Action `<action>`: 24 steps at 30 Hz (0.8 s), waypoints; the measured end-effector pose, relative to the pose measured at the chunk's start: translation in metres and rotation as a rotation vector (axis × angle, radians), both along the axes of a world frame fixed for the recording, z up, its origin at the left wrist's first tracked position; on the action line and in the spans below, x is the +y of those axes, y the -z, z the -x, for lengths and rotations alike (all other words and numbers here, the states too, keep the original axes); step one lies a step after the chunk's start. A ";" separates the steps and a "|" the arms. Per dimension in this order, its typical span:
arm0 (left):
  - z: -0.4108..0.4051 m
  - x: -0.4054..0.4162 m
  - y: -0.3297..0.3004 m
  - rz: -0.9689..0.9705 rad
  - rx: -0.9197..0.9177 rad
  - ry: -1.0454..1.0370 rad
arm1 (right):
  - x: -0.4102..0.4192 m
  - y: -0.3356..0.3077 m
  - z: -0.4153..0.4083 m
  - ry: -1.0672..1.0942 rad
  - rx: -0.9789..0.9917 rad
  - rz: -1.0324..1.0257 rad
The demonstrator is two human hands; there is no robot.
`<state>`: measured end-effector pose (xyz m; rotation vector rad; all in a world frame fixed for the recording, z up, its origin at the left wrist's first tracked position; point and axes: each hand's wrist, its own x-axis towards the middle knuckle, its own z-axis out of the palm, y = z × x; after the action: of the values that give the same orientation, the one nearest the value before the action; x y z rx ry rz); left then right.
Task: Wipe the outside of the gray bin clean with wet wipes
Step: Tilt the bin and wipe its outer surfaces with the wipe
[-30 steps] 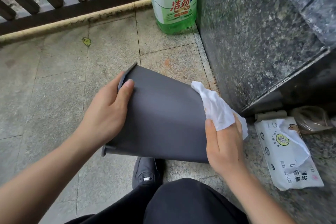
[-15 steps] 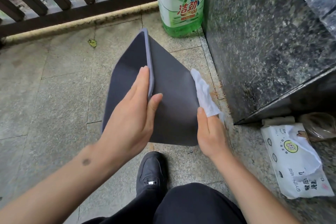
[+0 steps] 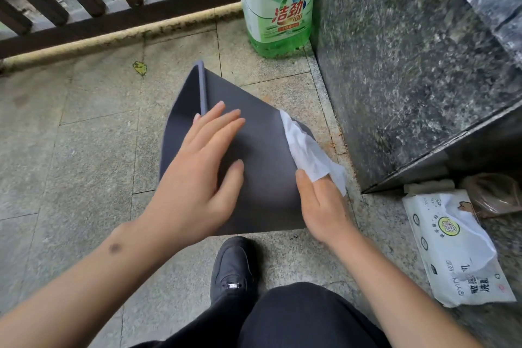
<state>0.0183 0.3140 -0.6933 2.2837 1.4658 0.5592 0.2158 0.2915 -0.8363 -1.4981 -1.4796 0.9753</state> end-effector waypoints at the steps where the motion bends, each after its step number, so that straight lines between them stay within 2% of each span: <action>1: 0.003 0.001 0.000 0.024 -0.033 -0.054 | -0.003 0.002 -0.001 -0.002 -0.018 0.000; 4: 0.011 -0.003 0.001 0.076 -0.114 -0.119 | -0.015 0.014 -0.009 0.027 0.004 0.093; 6: 0.014 -0.009 0.004 0.093 -0.139 -0.078 | -0.025 0.022 -0.012 0.084 -0.011 0.211; 9: 0.014 -0.014 0.011 0.085 -0.138 -0.017 | -0.031 0.019 -0.004 0.116 -0.112 0.275; 11: 0.010 -0.012 0.017 0.078 -0.131 -0.008 | -0.030 0.006 0.010 0.089 -0.089 0.315; 20: 0.005 -0.002 0.038 0.072 -0.217 -0.057 | -0.011 -0.051 0.060 -0.375 0.029 -0.120; 22: 0.007 -0.001 0.040 0.069 -0.221 -0.057 | -0.005 -0.055 0.065 -0.439 0.093 -0.206; 24: 0.011 0.000 0.042 0.054 -0.200 -0.046 | 0.005 -0.048 0.066 -0.446 0.043 -0.264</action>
<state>0.0077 0.3136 -0.7350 2.0902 1.4210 0.7294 0.1499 0.2970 -0.7885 -0.9732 -1.8734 1.0074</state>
